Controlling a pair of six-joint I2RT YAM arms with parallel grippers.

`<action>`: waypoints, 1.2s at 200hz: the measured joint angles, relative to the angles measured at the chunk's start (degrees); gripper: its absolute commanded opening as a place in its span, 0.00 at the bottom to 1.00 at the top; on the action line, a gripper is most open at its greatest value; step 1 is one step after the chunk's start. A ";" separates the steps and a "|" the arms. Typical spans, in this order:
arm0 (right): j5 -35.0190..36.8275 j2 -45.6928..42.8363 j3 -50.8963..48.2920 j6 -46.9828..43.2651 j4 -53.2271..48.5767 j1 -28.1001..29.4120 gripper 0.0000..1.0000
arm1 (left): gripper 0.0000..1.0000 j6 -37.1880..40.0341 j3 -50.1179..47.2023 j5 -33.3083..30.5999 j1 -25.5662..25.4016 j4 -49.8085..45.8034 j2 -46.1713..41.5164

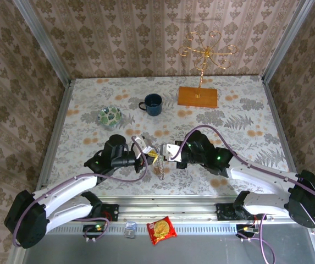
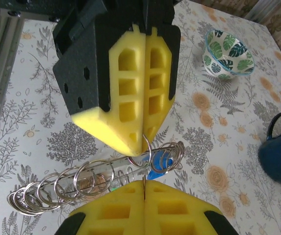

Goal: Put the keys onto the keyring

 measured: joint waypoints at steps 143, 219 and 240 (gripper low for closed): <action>-2.32 1.55 2.43 3.43 -1.31 -0.02 0.00 | 0.00 1.11 0.00 -1.14 -1.18 0.00 0.00; -2.25 1.66 2.43 3.63 -3.72 -0.28 0.00 | 0.00 1.14 0.00 -2.19 -1.38 0.00 -0.02; -1.95 1.66 2.43 4.07 -3.56 -0.28 0.00 | 0.00 1.31 0.00 -2.16 -1.49 0.00 -0.02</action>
